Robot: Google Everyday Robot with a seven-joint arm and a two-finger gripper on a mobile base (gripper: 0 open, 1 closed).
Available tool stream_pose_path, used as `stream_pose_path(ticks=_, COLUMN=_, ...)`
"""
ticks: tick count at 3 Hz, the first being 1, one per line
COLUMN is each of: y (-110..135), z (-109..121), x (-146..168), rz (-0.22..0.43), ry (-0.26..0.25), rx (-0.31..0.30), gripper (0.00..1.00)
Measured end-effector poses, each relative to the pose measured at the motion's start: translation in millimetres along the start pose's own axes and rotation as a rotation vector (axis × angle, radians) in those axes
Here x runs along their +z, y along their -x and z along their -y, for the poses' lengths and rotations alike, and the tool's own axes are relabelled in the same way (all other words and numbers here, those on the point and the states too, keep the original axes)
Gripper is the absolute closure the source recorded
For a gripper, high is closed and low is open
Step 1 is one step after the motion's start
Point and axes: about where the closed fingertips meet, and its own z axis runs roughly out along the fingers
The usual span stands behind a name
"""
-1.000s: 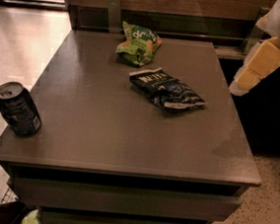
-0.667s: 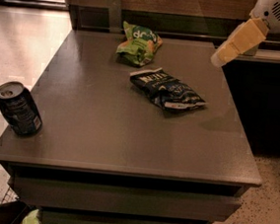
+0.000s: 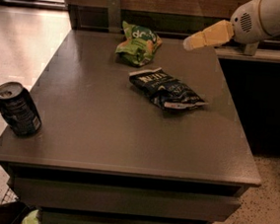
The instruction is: Move green rice chip bag near pepsi can
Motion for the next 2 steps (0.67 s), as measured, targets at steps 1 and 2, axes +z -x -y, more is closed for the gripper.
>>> stream_pose_path(ticks=1, y=-5.3, z=-4.3, x=31.4, rz=0.057, ry=-0.015, rx=0.166, gripper=0.00)
stream_pose_path(ticks=2, y=-4.8, z=-4.6, x=32.6, rz=0.056, ry=-0.015, rx=0.167, gripper=0.00)
